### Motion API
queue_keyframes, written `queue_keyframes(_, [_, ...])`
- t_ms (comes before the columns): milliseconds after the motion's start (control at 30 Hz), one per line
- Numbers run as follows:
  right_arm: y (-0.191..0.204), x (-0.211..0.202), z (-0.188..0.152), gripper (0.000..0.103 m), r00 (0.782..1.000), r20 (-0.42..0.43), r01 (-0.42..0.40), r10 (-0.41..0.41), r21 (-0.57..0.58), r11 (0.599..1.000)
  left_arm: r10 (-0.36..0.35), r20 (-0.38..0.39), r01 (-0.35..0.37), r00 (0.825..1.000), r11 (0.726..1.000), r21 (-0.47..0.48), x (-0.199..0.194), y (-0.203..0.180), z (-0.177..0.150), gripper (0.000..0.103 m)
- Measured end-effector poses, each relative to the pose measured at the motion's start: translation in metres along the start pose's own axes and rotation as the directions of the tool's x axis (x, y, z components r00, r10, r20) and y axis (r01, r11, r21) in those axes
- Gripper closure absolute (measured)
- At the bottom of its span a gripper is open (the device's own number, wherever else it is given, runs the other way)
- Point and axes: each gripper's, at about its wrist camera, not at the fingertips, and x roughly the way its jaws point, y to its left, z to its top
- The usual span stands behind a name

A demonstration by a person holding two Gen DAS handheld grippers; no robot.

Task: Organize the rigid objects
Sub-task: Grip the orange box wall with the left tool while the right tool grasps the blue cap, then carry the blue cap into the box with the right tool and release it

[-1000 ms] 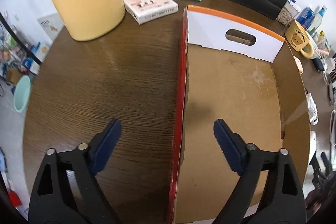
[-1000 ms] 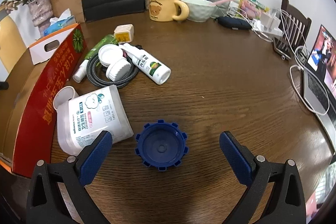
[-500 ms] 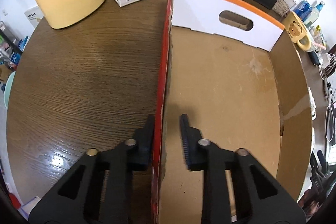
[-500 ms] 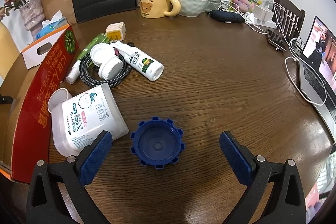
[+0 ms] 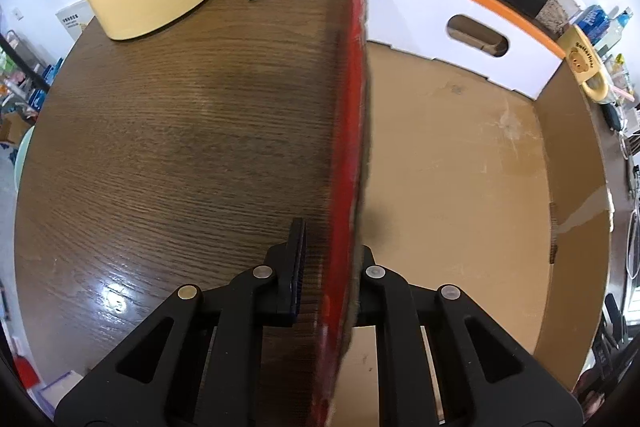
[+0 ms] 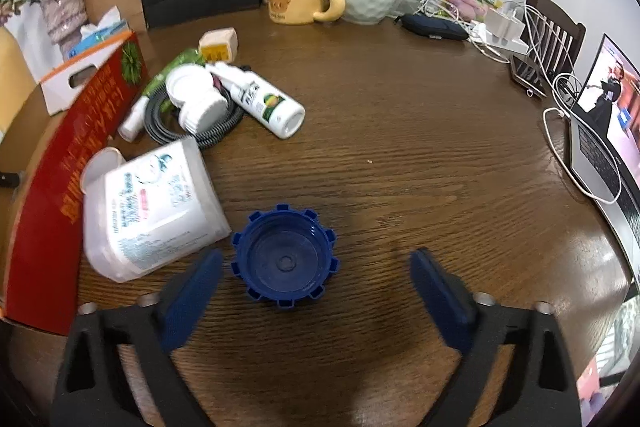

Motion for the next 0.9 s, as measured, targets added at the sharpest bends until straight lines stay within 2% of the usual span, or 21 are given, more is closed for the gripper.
queue_keyframes(33, [0.000, 0.004, 0.000, 0.024, 1.000, -0.010, -0.009, 0.009, -0.004, 1.000, 0.005, -0.002, -0.005, 1.000, 1.000, 0.001, 0.000, 0.000, -0.001, 0.093])
queue_keyframes(100, [-0.001, 0.008, 0.001, 0.034, 1.000, -0.011, -0.028, 0.028, 0.000, 1.000, 0.006, 0.000, -0.006, 1.000, 1.000, 0.003, 0.001, -0.001, 0.001, 0.093])
queue_keyframes(133, [0.000, 0.007, 0.002, 0.044, 0.999, -0.006, -0.038, 0.038, -0.002, 0.999, 0.006, 0.001, -0.006, 1.000, 1.000, 0.003, 0.000, -0.001, 0.001, 0.093])
queue_keyframes(367, [0.003, -0.004, 0.007, 0.044, 0.999, 0.045, -0.010, 0.011, -0.020, 1.000, 0.009, 0.003, -0.009, 1.000, 1.000, 0.004, 0.002, -0.004, 0.005, 0.093])
queue_keyframes(500, [0.008, -0.015, 0.021, 0.044, 0.996, 0.090, -0.008, 0.011, -0.030, 1.000, 0.012, 0.004, -0.012, 1.000, 1.000, 0.007, 0.003, -0.005, 0.005, 0.093])
queue_keyframes(700, [0.034, -0.031, 0.052, 0.044, 0.986, 0.161, -0.039, 0.053, -0.091, 0.995, 0.008, 0.006, -0.009, 1.000, 1.000, 0.009, 0.002, -0.007, 0.005, 0.093])
queue_keyframes(900, [0.082, -0.038, 0.079, 0.044, 0.972, 0.193, -0.095, 0.134, -0.197, 0.976, 0.001, 0.010, -0.001, 1.000, 1.000, 0.007, 0.002, -0.008, 0.004, 0.095])
